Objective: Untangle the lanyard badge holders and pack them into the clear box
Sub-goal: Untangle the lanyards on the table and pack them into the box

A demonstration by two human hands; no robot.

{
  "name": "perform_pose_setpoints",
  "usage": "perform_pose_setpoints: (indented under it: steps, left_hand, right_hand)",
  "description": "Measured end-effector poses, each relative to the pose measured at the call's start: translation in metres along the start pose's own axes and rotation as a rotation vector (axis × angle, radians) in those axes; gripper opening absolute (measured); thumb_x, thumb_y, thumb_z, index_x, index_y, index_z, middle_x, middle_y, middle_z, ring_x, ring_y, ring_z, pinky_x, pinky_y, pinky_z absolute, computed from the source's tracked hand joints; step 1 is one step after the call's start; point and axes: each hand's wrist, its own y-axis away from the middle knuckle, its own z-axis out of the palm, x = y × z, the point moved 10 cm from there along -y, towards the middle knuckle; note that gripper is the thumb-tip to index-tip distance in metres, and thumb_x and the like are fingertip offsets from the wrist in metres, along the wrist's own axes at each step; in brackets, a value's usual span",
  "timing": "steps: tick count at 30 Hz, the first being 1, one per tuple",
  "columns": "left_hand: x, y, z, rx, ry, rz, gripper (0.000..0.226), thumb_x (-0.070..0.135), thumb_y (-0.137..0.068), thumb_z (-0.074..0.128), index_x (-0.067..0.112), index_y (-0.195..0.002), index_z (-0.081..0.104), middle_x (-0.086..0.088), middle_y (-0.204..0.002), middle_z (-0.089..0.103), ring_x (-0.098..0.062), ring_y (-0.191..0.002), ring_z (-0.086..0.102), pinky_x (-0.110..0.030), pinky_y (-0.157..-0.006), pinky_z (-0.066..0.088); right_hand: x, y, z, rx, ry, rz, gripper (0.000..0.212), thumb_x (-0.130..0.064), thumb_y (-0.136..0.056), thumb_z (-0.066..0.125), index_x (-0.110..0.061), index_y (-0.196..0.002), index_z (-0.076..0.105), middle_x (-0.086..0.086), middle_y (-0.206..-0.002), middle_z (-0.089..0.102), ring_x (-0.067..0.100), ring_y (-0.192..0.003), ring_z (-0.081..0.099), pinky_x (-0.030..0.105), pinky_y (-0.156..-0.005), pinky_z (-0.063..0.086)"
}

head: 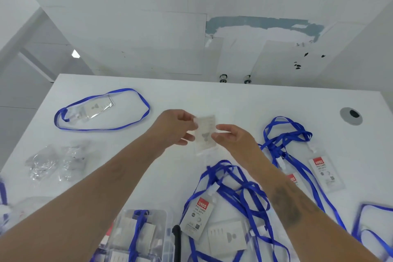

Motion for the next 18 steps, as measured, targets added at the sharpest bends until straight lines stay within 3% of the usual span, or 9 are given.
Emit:
perform_pose_setpoints:
  steps: [3,5,10,15,18]
  left_hand:
    - [0.026,0.02,-0.011,-0.031,0.094,0.08,0.013,0.009,-0.089,0.065,0.011,-0.101,0.067,-0.006,-0.095,0.073,-0.018,-0.077,0.073,-0.036,-0.081,0.059]
    - [0.045,0.034,-0.018,-0.025,0.035,0.147,0.014,0.013,-0.087,0.068,0.015,-0.101,0.068,-0.005,-0.094,0.074,-0.015,-0.079,0.073,-0.035,-0.082,0.059]
    - [0.099,0.076,-0.028,-0.049,-0.051,0.341,0.006,0.02,-0.087,0.07,0.021,-0.092,0.074,0.007,-0.078,0.073,-0.008,-0.068,0.067,-0.025,-0.068,0.055]
    - [0.126,0.104,-0.045,-0.043,0.247,0.374,0.004,0.018,-0.086,0.072,0.017,-0.086,0.075,0.005,-0.078,0.069,-0.014,-0.066,0.065,-0.023,-0.064,0.057]
    - [0.125,0.113,-0.046,-0.078,0.442,0.323,0.005,0.014,-0.085,0.072,0.016,-0.089,0.075,0.002,-0.083,0.07,-0.014,-0.064,0.066,-0.022,-0.063,0.057]
  right_hand:
    - [-0.034,0.011,-0.013,0.002,0.019,-0.112,0.018,-0.025,-0.088,0.07,-0.021,-0.105,0.069,-0.011,-0.09,0.075,0.006,-0.087,0.07,0.013,-0.075,0.049]
    - [-0.063,0.023,-0.02,-0.018,0.032,-0.192,0.013,-0.021,-0.088,0.069,-0.023,-0.101,0.071,-0.009,-0.091,0.076,0.008,-0.086,0.071,0.015,-0.076,0.052]
    - [-0.135,0.059,-0.042,-0.025,0.083,-0.364,0.014,-0.022,-0.087,0.071,-0.031,-0.098,0.068,-0.002,-0.085,0.075,0.012,-0.078,0.07,0.018,-0.08,0.053]
    - [-0.156,0.093,-0.06,-0.007,-0.158,-0.396,0.021,-0.031,-0.097,0.053,-0.018,-0.104,0.068,0.004,-0.089,0.073,0.024,-0.074,0.069,0.03,-0.081,0.057]
    - [-0.143,0.106,-0.064,0.04,-0.222,-0.37,0.025,-0.029,-0.098,0.05,-0.016,-0.11,0.067,0.002,-0.083,0.071,0.018,-0.066,0.06,0.031,-0.075,0.054]
